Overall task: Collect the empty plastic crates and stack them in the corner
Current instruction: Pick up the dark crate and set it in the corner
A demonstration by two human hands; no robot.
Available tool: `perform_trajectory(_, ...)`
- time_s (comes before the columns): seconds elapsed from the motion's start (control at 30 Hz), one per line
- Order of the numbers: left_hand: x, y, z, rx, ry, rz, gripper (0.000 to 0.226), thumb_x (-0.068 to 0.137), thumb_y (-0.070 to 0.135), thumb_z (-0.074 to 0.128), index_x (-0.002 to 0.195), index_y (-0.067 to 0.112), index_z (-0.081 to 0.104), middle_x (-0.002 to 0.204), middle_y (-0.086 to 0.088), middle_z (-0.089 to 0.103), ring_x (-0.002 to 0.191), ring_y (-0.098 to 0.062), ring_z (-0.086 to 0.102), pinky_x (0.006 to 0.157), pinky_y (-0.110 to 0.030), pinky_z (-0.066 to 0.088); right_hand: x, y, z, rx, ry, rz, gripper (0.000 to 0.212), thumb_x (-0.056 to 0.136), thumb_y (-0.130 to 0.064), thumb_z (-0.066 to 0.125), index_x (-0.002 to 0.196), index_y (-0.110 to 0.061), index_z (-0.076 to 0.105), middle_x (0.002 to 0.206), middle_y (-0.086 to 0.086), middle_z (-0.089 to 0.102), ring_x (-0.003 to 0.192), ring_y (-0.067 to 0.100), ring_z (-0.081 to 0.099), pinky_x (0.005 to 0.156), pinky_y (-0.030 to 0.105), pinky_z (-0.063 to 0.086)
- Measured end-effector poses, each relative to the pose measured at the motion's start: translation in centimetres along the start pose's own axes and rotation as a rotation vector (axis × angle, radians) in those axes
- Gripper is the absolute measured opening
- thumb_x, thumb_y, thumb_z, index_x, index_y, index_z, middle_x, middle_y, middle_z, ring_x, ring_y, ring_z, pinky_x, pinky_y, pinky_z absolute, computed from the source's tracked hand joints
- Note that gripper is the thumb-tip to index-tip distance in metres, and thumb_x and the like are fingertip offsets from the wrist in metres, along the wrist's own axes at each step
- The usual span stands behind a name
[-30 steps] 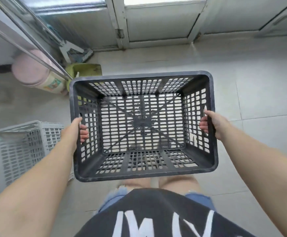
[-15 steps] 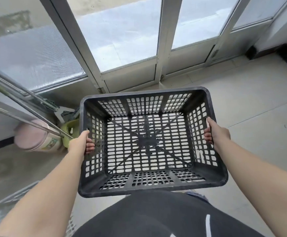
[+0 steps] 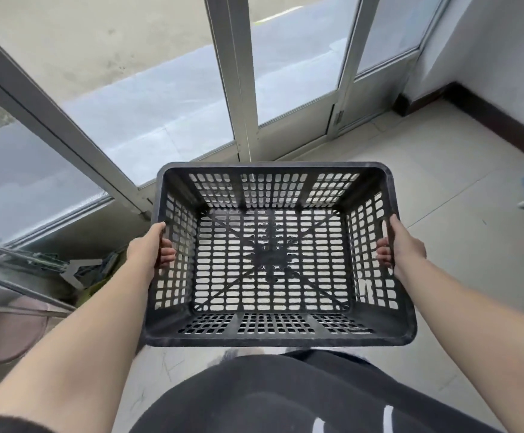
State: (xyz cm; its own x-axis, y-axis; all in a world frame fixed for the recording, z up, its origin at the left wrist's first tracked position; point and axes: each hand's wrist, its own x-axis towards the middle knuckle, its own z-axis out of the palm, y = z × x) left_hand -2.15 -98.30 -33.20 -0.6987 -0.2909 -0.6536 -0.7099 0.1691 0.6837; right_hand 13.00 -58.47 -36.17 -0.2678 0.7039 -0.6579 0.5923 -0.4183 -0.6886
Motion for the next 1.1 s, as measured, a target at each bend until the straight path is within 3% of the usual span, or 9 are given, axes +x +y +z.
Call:
perform_trajectory(0.23, 3.6, 6.1, 7.4, 0.031, -0.081, -0.02, 0.044, 0.088, 0.048, 0.041, 0.07, 0.008, 0.047, 0.058, -0.007, 0.043, 0.045, -0.02, 0.039, 0.033, -0.013, 0.032, 4.0, -4.0, -1.5, 0.055, 0.076, 0.018, 0.061, 0.081, -0.065, 0.055, 0.07, -0.005, 0.063, 0.06, 0.007, 0.059, 0.047, 0.02, 0.053, 0.047, 0.027, 0.042)
perform_trajectory(0.43, 9.2, 12.0, 14.6, 0.13, -0.209, 0.008, 0.043, 0.08, 0.048, 0.039, 0.07, 0.008, 0.049, 0.035, -0.004, 0.044, 0.028, -0.019, 0.041, 0.031, -0.016, 0.034, 8.1, -7.8, -1.5, 0.118, 0.195, 0.042, 0.06, 0.083, -0.062, 0.056, 0.066, -0.004, 0.061, 0.06, 0.007, 0.059, 0.046, 0.021, 0.052, 0.045, 0.027, 0.039)
perform_trajectory(0.57, 12.7, 16.5, 20.3, 0.217, -0.303, 0.036, 0.057, 0.084, 0.062, 0.034, 0.064, 0.01, 0.045, 0.03, -0.002, 0.04, 0.023, -0.017, 0.039, 0.029, -0.017, 0.031, 10.2, -10.6, -1.2, 0.147, 0.299, 0.066, 0.063, 0.085, -0.063, 0.052, 0.065, -0.004, 0.061, 0.059, 0.009, 0.06, 0.047, 0.021, 0.053, 0.046, 0.027, 0.041)
perform_trajectory(0.73, 14.2, 22.2, 27.8, 0.277, -0.348, 0.118, 0.055, 0.089, 0.057, 0.039, 0.067, 0.007, 0.049, 0.032, -0.003, 0.045, 0.023, -0.016, 0.041, 0.032, -0.015, 0.037, 12.7, -13.8, -1.6, 0.239, 0.406, 0.088, 0.064, 0.085, -0.065, 0.051, 0.065, -0.005, 0.061, 0.061, 0.008, 0.062, 0.047, 0.02, 0.054, 0.048, 0.028, 0.045)
perform_trajectory(0.97, 14.9, 28.9, 38.9, 0.347, -0.511, 0.117, 0.049, 0.087, 0.054, 0.036, 0.065, 0.01, 0.038, 0.03, 0.0, 0.036, 0.022, -0.017, 0.035, 0.03, -0.015, 0.032, 18.0, -17.9, -4.1, 0.321, 0.487, 0.122, 0.063, 0.085, -0.064, 0.051, 0.067, -0.005, 0.062, 0.059, 0.009, 0.061, 0.045, 0.021, 0.054, 0.049, 0.027, 0.046)
perform_trajectory(1.1, 13.6, 31.8, 45.8, 0.368, -0.53, 0.117, 0.051, 0.091, 0.053, 0.035, 0.064, 0.01, 0.037, 0.03, 0.0, 0.033, 0.021, -0.015, 0.033, 0.032, -0.012, 0.031, 22.4, -20.6, -6.7, 0.352, 0.505, 0.142, 0.064, 0.084, -0.064, 0.052, 0.065, -0.004, 0.062, 0.044, 0.006, 0.059, 0.041, 0.02, 0.054, 0.046, 0.027, 0.045)
